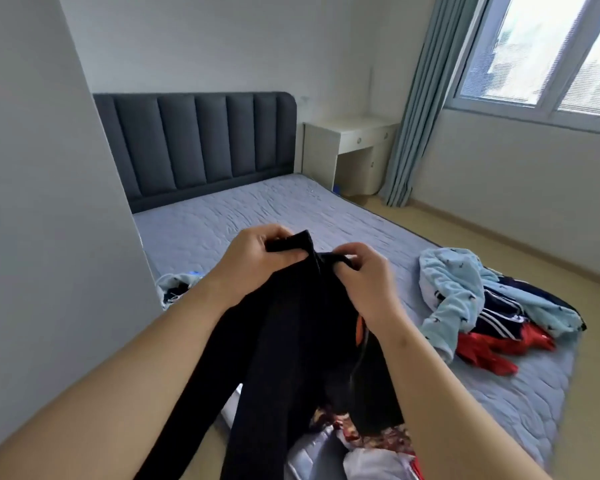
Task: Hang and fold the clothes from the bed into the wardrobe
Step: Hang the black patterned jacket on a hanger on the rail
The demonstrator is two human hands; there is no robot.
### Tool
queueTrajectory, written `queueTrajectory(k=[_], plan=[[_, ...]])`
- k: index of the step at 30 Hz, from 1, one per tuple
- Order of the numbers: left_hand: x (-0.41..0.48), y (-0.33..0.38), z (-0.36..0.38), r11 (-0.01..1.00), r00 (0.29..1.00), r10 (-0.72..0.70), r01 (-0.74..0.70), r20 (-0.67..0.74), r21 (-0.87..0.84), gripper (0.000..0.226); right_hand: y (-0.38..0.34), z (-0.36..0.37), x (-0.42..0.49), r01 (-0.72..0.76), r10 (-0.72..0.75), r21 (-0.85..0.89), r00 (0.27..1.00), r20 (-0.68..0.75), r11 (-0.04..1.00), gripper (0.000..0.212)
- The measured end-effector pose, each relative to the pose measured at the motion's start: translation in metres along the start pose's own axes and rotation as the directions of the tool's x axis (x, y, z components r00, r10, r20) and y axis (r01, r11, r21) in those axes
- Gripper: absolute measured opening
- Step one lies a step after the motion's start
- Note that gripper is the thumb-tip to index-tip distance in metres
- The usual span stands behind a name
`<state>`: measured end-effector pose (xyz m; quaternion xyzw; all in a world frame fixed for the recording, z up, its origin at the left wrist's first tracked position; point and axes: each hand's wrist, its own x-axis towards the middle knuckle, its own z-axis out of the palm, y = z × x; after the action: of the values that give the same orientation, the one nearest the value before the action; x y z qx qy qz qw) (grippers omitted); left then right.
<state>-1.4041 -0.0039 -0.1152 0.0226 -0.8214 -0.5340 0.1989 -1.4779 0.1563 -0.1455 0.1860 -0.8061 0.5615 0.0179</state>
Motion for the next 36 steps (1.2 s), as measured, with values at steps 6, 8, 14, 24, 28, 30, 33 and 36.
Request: queueTrajectory(k=[6, 8, 14, 24, 28, 30, 33, 36], plan=[[-0.034, -0.022, -0.032, 0.972, 0.986, -0.09, 0.118, -0.142, 0.205, 0.016, 0.023, 0.05, -0.009, -0.123, 0.186, -0.243, 0.947, 0.261, 0.962, 0.005], [-0.047, -0.033, -0.034, 0.93, 0.947, -0.088, 0.19, -0.309, 0.315, 0.011, 0.027, 0.062, -0.014, -0.109, 0.219, -0.327, 0.921, 0.322, 0.939, 0.009], [-0.111, -0.054, -0.048, 0.893, 0.687, -0.26, 0.439, -0.679, 0.102, 0.016, 0.03, 0.101, -0.056, -0.023, 0.213, -0.392, 0.867, 0.45, 0.92, 0.034], [-0.241, -0.025, -0.126, 0.851, 0.288, -0.331, 0.503, -0.899, -0.152, 0.015, -0.026, 0.186, -0.138, 0.126, -0.067, -0.007, 0.575, 0.815, 0.992, 0.018], [-0.277, 0.0, -0.15, 0.855, 0.23, -0.283, 0.5, -0.931, -0.136, 0.009, -0.058, 0.208, -0.167, 0.218, -0.219, 0.119, 0.519, 0.826, 0.969, 0.026], [-0.297, 0.012, -0.156, 0.855, 0.233, -0.303, 0.495, -0.924, -0.155, 0.011, -0.076, 0.219, -0.179, 0.194, -0.229, 0.147, 0.529, 0.817, 0.97, 0.023], [-0.335, 0.03, -0.164, 0.797, 0.327, -0.325, 0.6, -0.887, -0.07, 0.024, -0.108, 0.235, -0.206, 0.081, -0.223, 0.21, 0.472, 0.853, 0.974, 0.017], [-0.377, 0.052, -0.172, 0.653, 0.309, -0.341, 0.757, -0.888, 0.013, 0.046, -0.146, 0.248, -0.249, 0.001, -0.278, 0.298, 0.365, 0.888, 0.954, 0.02]])
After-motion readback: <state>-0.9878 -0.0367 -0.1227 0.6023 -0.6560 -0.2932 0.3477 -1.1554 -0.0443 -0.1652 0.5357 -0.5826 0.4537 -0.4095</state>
